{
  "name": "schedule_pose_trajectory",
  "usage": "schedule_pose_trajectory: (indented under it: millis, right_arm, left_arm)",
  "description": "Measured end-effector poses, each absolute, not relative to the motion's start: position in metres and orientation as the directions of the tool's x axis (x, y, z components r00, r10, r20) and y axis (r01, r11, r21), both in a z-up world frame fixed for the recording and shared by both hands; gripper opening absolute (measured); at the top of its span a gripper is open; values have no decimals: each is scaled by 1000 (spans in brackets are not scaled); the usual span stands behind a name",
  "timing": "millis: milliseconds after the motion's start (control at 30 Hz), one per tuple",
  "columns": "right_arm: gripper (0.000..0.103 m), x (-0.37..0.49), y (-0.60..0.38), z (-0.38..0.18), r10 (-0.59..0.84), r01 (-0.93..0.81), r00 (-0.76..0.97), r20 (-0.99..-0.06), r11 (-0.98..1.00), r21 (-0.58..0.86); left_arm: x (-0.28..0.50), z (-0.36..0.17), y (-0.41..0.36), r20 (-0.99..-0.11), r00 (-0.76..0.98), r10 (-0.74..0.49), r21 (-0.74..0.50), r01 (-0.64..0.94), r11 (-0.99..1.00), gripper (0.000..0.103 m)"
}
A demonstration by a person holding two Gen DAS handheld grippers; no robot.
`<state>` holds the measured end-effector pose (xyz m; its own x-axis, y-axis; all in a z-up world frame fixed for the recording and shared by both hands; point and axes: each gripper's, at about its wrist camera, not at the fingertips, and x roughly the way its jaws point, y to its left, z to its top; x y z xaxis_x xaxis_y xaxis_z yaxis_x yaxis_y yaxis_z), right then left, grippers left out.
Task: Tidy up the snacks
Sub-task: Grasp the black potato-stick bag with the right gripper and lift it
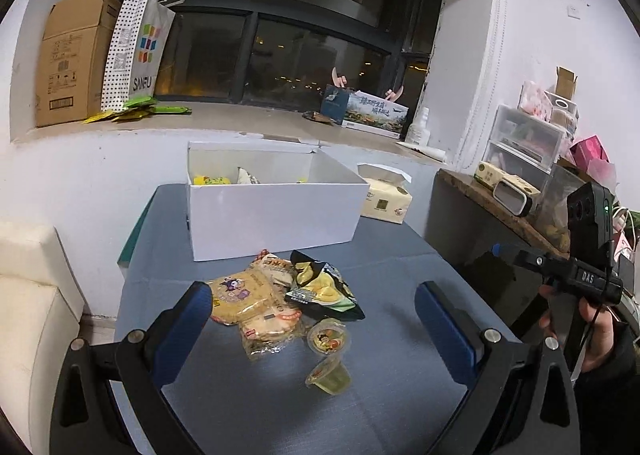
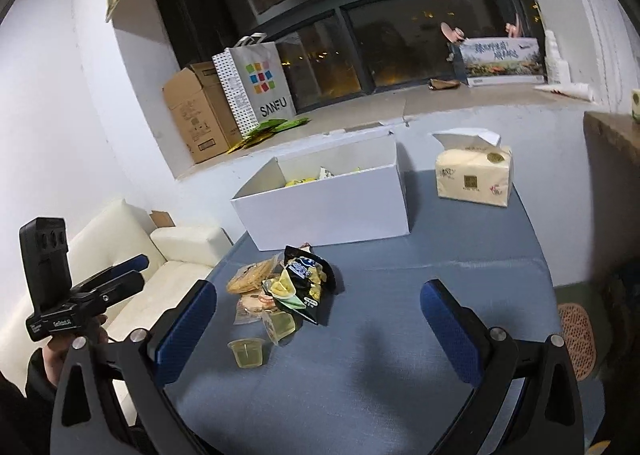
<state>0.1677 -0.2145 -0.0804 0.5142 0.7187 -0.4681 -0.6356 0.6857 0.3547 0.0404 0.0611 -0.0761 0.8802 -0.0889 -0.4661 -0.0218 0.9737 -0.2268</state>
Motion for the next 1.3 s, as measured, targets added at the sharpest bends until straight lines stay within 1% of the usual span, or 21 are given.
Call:
schedule_pose_trajectory:
  millis: [200,300,400,500,600,700,800,867,933,1067,1133,1167,1200,1233,1300]
  right_arm:
    - [103,176,-216,-82,732,-612,520,-441,679,405]
    - [103,184,-206,-82,739,-618,504,-446,670,412]
    - [103,190,-187,-87,739,-650,465,-488,659,379]
    - [103,200,-163,-99,712,-670,431,-555,664,331]
    - [103,211,-136,-115,686,-691,387,-616,658,299]
    - [103,222,-109,-133,679,-719,321,-660,629,296]
    - [103,234,-81,-147,638,-747,292,-713,618,247]
    - [103,245,-68,-155,635,-741,253,-730,613,276]
    - [103,257,-60,-163,652,-711,199,-731,610,350]
    - [103,278,-56,-185,687,-589,105,-719,625,511]
    - [103,282,-53,-198,671,-566,86,-736,641,518]
    - [92,281,-54,-198,675,-578,106,-730,639,507]
    - [53,280,-54,-198,675,-584,104,-731,636,504]
    - [53,280,-56,-199,681,-575,105,-725,636,514]
    - [48,278,-63,-197,693,-577,126,-710,633,516]
  left_arm:
    - [36,-69,58,-448,890,-90,-214,-9,977,103]
    - [31,-67,57,-445,891,-87,-204,-7,979,103]
    - [25,-70,56,-453,888,-79,-189,-9,982,103]
    - [22,-76,56,-474,878,-68,-175,-19,984,103]
    - [21,-85,59,-499,865,-55,-172,-36,984,103]
    - [21,-92,62,-516,854,-58,-179,-41,983,103]
    - [20,-98,64,-530,846,-55,-174,-45,984,103]
    - [21,-102,66,-542,839,-55,-178,-51,983,103]
    - [22,-106,68,-549,834,-57,-185,-55,981,103]
    - [25,-112,72,-561,825,-64,-201,-60,978,103]
    - [26,-115,74,-566,822,-66,-209,-66,976,103]
    - [26,-116,75,-568,821,-65,-214,-70,974,103]
    - [27,-118,77,-570,819,-67,-219,-73,973,103]
    - [29,-120,80,-573,817,-69,-227,-78,971,103]
    - [33,-123,86,-577,814,-74,-250,-90,964,103]
